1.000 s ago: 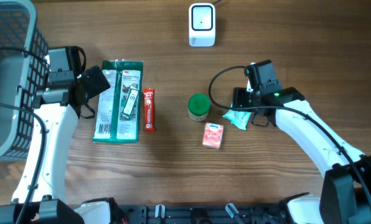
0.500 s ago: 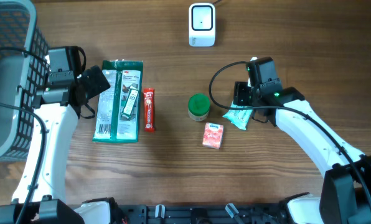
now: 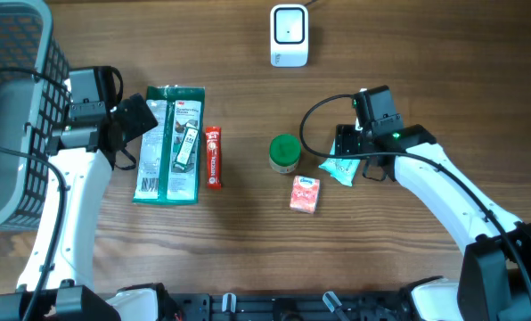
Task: Scan the item barcode
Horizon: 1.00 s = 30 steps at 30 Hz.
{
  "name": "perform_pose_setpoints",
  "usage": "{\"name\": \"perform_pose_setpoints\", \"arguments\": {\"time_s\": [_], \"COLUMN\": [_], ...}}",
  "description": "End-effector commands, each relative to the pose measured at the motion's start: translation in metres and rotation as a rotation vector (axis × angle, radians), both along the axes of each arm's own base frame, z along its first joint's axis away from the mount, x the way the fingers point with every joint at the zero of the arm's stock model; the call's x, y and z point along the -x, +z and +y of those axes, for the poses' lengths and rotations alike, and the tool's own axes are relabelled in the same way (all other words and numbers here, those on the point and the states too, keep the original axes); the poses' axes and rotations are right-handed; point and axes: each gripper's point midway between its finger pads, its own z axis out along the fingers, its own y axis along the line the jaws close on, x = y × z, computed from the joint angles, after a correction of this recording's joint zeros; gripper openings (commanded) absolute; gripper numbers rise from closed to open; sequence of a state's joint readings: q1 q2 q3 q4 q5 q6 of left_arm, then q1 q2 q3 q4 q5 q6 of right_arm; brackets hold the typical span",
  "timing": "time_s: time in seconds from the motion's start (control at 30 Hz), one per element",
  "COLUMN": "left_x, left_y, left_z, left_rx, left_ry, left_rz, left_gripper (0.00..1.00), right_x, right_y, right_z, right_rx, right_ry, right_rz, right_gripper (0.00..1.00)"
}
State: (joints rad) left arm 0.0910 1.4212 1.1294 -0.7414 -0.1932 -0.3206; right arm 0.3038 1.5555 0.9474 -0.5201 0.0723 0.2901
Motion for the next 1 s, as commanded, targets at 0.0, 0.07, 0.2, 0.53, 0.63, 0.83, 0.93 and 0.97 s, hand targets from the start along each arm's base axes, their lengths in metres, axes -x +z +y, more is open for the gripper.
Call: {"name": "perform_pose_setpoints", "arguments": {"time_s": [0.0, 0.07, 0.2, 0.53, 0.63, 0.83, 0.93, 0.97], "left_x": [0.0, 0.0, 0.0, 0.0, 0.0, 0.0, 0.0, 0.0], "left_y": [0.003, 0.003, 0.003, 0.003, 0.003, 0.003, 0.003, 0.003], "left_z": [0.001, 0.001, 0.001, 0.001, 0.001, 0.001, 0.001, 0.001], "left_rx": [0.005, 0.005, 0.005, 0.005, 0.005, 0.005, 0.005, 0.005], "left_ry": [0.011, 0.011, 0.01, 0.011, 0.011, 0.011, 0.011, 0.011], "left_rz": [-0.011, -0.011, -0.011, -0.011, -0.011, -0.011, -0.01, -0.01], "left_gripper": [1.0, 1.0, 1.0, 1.0, 1.0, 1.0, 1.0, 1.0], "right_x": [0.001, 0.003, 0.01, 0.021, 0.021, 0.019, 0.01, 0.008], "right_y": [0.005, 0.004, -0.005, -0.059, -0.077, -0.066, -0.034, -0.024], "right_z": [0.013, 0.017, 0.02, 0.012, 0.012, 0.016, 0.028, 0.031], "right_rx": [-0.07, -0.065, -0.062, 0.067, 0.082, 0.032, -0.103, -0.145], "right_ry": [0.028, 0.039, -0.087, -0.266, -0.263, -0.233, -0.153, -0.132], "right_rz": [0.007, 0.009, 0.043, 0.133, 0.162, 0.171, 0.143, 0.131], "right_gripper": [0.69, 0.69, 0.66, 0.59, 0.43, 0.04, 0.04, 0.04]}}
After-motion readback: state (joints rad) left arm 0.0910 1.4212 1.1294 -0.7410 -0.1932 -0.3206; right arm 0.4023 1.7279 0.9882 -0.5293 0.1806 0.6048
